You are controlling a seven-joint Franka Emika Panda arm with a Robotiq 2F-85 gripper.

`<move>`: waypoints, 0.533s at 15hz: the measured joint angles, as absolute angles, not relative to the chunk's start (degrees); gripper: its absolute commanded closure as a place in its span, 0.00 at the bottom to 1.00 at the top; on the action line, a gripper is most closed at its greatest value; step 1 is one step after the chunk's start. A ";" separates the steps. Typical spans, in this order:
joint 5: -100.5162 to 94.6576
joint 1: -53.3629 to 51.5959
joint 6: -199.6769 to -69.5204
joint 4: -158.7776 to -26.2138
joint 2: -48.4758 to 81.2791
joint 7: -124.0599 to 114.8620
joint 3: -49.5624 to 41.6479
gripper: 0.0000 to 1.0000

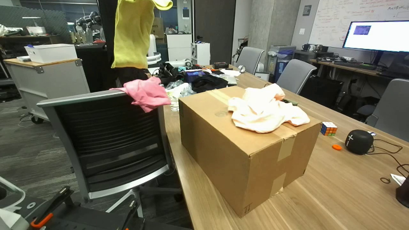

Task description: Put the shirts on the chair onto the box

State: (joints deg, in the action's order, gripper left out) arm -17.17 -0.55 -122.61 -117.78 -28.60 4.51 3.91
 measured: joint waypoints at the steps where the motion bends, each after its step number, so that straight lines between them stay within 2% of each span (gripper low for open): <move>1: -17.18 -0.22 -121.87 -116.07 -27.71 4.52 3.63 0.99; 8: -19.05 3.83 -119.22 -107.27 -18.62 4.79 -0.24 0.99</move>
State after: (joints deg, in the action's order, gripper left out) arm -19.05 3.83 -119.22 -107.27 -18.62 4.79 -0.24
